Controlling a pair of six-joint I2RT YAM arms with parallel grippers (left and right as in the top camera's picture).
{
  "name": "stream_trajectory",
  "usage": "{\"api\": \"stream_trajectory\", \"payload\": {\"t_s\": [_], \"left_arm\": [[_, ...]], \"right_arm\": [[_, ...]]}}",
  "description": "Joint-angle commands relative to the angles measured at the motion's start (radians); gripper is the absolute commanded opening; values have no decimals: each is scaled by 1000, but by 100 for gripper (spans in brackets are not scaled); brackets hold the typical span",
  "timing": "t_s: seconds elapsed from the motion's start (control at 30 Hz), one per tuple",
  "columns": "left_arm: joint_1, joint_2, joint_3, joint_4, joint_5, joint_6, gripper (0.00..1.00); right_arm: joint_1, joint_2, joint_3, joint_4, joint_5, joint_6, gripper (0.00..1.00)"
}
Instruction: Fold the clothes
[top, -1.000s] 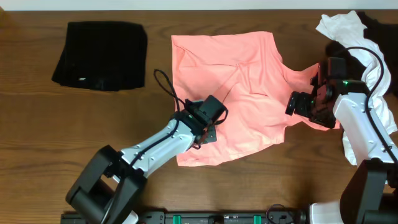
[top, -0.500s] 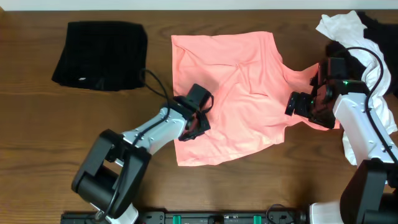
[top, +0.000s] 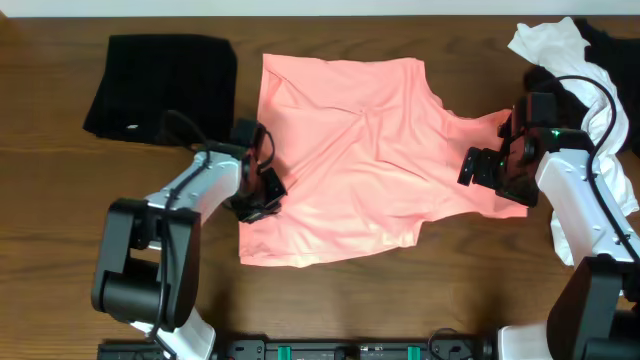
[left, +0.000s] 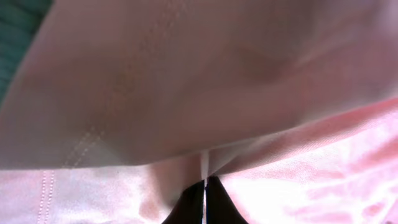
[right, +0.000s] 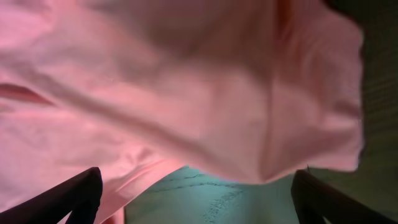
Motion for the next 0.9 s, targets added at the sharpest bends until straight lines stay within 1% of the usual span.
{"api": "stream_trajectory", "payload": {"t_s": [0.0, 0.1, 0.17, 0.27, 0.37, 0.53, 0.7, 0.87], "left_arm": [[22, 55, -36, -4, -82, 81, 6], [27, 55, -36, 14, -99, 91, 6], [27, 55, -36, 21, -121, 91, 6], [28, 55, -36, 21, -135, 105, 6], [28, 55, -36, 20, -135, 113, 6], [28, 55, -36, 20, -135, 125, 6], [28, 55, -36, 19, -134, 124, 6], [28, 55, -36, 9, -135, 125, 6]], "right_arm": [[-3, -16, -3, 1, -5, -8, 95], [-3, -16, -3, -11, -5, -4, 92], [-4, -16, -3, -34, 11, 35, 90], [-18, -16, -4, -74, 112, 127, 92], [-45, -16, -5, -72, 128, 134, 94], [-96, -16, -25, -23, 127, 130, 95], [-110, -16, -69, 6, 128, 137, 95], [-110, -16, -146, 97, 127, 149, 93]]}}
